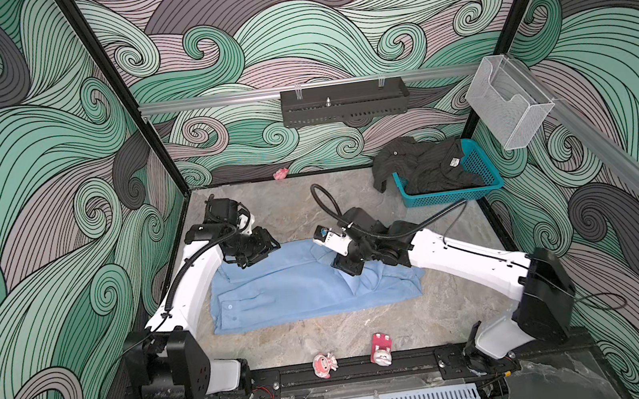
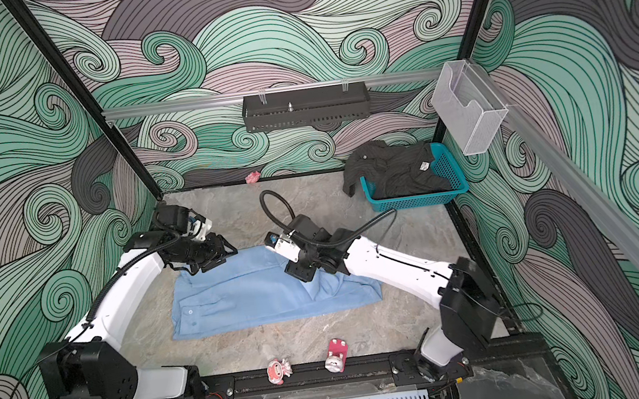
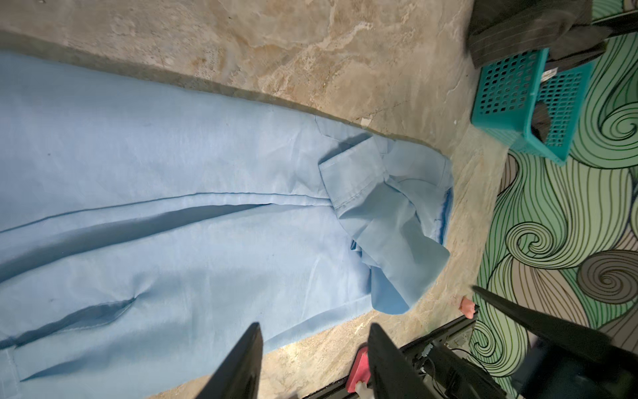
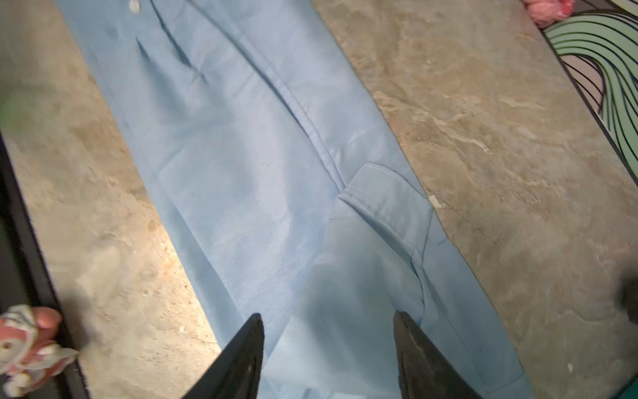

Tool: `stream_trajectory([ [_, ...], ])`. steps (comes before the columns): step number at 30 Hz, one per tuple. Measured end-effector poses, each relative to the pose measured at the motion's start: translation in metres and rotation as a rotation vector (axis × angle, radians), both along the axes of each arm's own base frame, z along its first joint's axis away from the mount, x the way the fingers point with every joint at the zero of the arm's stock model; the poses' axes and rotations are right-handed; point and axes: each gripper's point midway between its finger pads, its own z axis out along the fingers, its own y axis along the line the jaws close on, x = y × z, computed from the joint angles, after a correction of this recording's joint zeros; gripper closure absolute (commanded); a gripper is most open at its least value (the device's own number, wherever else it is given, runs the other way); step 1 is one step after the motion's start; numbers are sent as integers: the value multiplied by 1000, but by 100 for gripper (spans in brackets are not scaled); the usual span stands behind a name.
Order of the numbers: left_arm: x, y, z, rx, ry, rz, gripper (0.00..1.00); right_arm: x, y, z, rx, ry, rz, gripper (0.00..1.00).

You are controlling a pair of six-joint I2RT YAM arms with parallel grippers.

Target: Fold and stack the long sleeve shirts

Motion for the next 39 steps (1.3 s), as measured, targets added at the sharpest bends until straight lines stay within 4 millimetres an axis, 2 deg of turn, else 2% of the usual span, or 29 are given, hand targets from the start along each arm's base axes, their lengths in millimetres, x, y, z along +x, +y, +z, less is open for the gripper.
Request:
stream_trajectory([
  [4,-5,8,9,-3,-51,25,44,6,8,-50,-158,-31,97,37],
  [6,-8,12,9,-4,-60,37,44,10,10,-69,-218,-37,132,37],
  [9,-10,16,6,-3,-52,48,44,20,13,-85,-279,-59,162,41],
  [12,-9,18,6,-2,-57,53,45,33,17,-88,-316,-106,165,52],
  [13,-9,18,7,-2,-60,53,45,37,19,-86,-319,-120,162,58],
  [16,-9,18,8,-9,-67,43,47,50,27,-74,-303,-159,143,97],
  [17,-9,16,8,-17,-70,36,48,55,30,-68,-293,-173,134,100],
  [20,-11,12,5,-41,-68,18,49,65,34,-56,-265,-199,104,100],
  [23,-14,8,-1,-59,-64,-3,51,67,29,-54,-247,-181,83,100],
  [25,-16,5,-2,-71,-72,-19,52,63,23,-54,-211,-141,72,100],
  [28,-18,-2,1,-84,-131,-67,50,52,2,-38,-86,-57,42,100],
  [30,-22,-13,4,-75,-203,-126,47,46,-12,-20,26,-16,17,100],
  [32,-31,-33,10,-57,-298,-227,45,44,-26,3,152,2,-5,100],
  [34,-38,-53,18,-43,-403,-325,42,40,-35,17,248,22,-12,100],
  [39,-45,-89,20,-8,-595,-498,37,22,-43,27,435,125,17,100],
])
